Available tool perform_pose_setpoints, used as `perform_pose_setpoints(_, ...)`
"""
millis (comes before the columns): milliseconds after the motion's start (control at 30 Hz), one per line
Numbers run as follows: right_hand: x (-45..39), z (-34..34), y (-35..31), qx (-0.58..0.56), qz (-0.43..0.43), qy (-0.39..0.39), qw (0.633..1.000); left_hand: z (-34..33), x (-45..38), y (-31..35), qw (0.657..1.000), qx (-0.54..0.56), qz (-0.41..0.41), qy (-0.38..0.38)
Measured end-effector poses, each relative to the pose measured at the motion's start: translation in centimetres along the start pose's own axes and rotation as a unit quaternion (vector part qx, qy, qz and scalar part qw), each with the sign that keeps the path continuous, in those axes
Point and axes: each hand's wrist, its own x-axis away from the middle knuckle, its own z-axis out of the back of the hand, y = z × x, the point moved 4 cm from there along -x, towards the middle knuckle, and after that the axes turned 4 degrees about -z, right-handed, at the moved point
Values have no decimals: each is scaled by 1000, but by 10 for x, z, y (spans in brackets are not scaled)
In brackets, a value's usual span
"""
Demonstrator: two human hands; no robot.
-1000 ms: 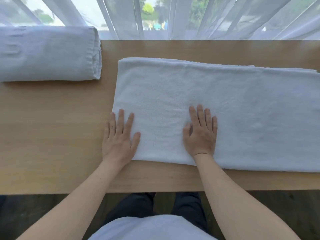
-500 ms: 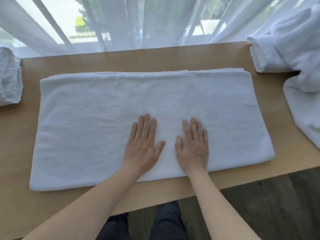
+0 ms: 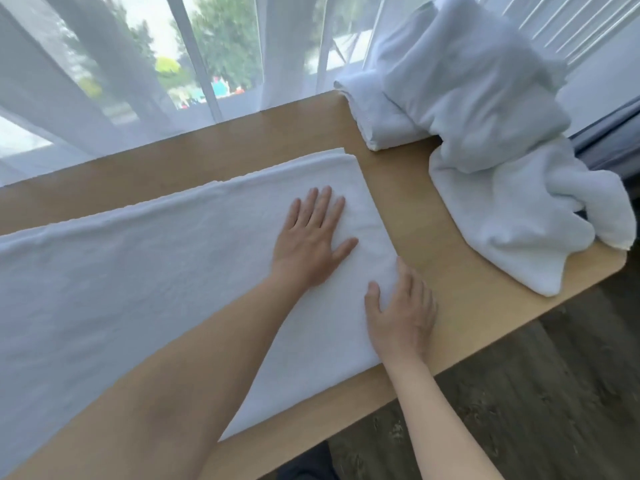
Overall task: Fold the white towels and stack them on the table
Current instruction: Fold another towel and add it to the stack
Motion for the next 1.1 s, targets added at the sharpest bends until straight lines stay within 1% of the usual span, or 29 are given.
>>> perform_pose_setpoints(67,-7,3,0,-30,-27,-1,999,1,-25,3,1000,1,25,-1)
perform_pose_setpoints(100,-12,5,1,-53,-55,-16,997,3,-36,4,999,2,32,1)
perform_pose_setpoints(167,-20,5,7,-107,-114,-57,986,6,-53,2,999,10,42,9)
perform_pose_setpoints(233,-30,6,14,-181,-147,-112,966,9,-64,0,998,25,46,18)
perform_pose_setpoints(300,-37,8,14,-282,-143,-181,931,13,-70,-2,997,44,52,23)
perform_pose_setpoints(367,-38,12,2,-363,-115,-237,894,21,-75,-3,994,79,67,24)
perform_pose_setpoints(433,-35,16,-13,-389,-64,-261,881,34,-75,-4,984,146,92,38)
perform_pose_setpoints(467,-32,17,-23,-398,-40,-274,875,42,-73,-7,972,199,111,55)
perform_pose_setpoints(500,-30,16,-33,-408,-19,-288,866,50,-70,-10,951,267,135,73)
perform_pose_setpoints(567,-24,12,-54,-419,13,-313,852,67,-58,-22,889,406,187,101)
perform_pose_setpoints(633,-17,9,-79,-405,41,-332,851,82,-43,-40,830,507,212,90)
perform_pose_setpoints(667,-11,7,-91,-393,57,-341,852,89,-35,-49,812,540,211,70)
perform_pose_setpoints(700,-4,6,-104,-379,75,-354,852,95,-25,-58,805,554,209,49)
perform_pose_setpoints(733,4,4,-118,-362,91,-367,852,101,-15,-67,810,546,213,32)
perform_pose_setpoints(800,22,-1,-145,-300,132,-385,863,111,4,-86,840,493,225,16)
perform_pose_setpoints(867,44,-4,-175,-213,200,-392,872,120,28,-107,881,410,234,27)
perform_pose_setpoints(933,73,-7,-206,-153,271,-398,863,129,58,-131,917,295,261,63)
perform_pose_setpoints(967,87,-8,-220,-130,300,-403,855,133,76,-145,921,263,275,87)
perform_pose_setpoints(1000,101,-9,-234,-111,322,-409,847,136,95,-159,916,262,284,111)
perform_pose_setpoints(1100,143,-11,-270,-81,355,-432,825,148,157,-204,873,343,294,185)
